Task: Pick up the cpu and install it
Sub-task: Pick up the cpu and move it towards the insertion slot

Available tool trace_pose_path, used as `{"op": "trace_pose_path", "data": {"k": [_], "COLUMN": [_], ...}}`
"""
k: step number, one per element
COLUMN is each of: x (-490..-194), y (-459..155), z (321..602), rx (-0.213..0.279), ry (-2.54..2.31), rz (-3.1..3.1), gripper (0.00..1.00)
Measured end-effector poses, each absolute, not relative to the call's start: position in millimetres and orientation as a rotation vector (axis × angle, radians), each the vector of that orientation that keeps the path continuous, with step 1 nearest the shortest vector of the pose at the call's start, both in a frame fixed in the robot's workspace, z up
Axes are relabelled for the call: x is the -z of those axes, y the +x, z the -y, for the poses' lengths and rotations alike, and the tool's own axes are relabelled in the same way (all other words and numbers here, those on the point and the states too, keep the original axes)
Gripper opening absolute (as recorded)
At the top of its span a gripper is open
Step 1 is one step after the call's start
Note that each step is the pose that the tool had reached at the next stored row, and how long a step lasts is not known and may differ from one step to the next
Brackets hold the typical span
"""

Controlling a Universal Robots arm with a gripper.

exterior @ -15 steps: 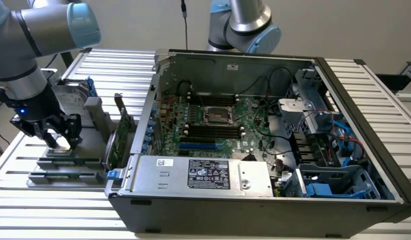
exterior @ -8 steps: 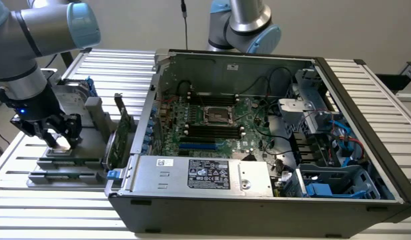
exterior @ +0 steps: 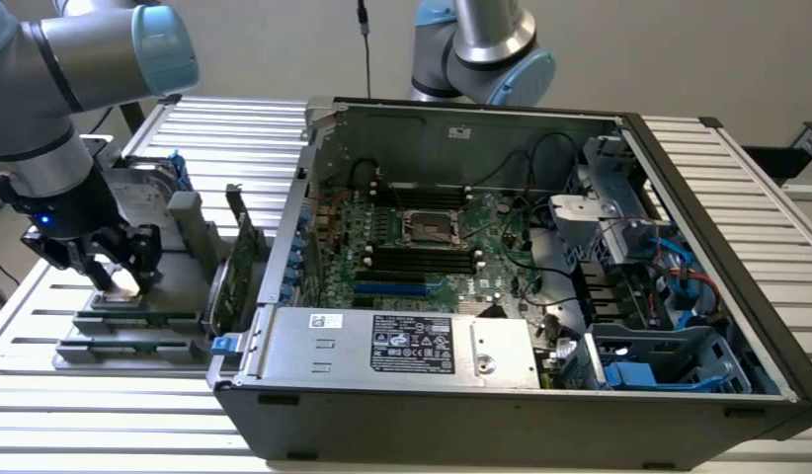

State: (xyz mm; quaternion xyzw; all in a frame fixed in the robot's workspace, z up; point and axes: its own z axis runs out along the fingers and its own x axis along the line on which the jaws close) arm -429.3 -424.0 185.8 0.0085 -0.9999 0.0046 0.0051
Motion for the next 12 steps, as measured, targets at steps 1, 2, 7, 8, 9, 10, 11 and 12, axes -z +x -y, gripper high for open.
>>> {"op": "trace_pose_path", "data": {"k": [1, 2, 7, 8, 9, 10, 11, 12], "x": [-185.8, -185.9, -185.6, -185.6, -185.6, -185.6, -185.6, -185.7], "y": [-429.2, -429.3, -429.3, -429.3, -429.3, -429.3, -429.3, -429.3], "z": [424.0, 424.0, 424.0, 424.0, 424.0, 424.0, 424.0, 424.1], "rx": [-0.014, -0.014, -0.013, -0.012, -0.012, -0.011, -0.010, -0.008], "ry": [0.027, 0.027, 0.027, 0.027, 0.027, 0.027, 0.027, 0.027], "rz": [3.131, 3.131, 3.132, 3.132, 3.132, 3.132, 3.132, 3.132], "gripper": [0.58, 0.58, 0.58, 0.58, 0.58, 0.58, 0.58, 0.58]}}
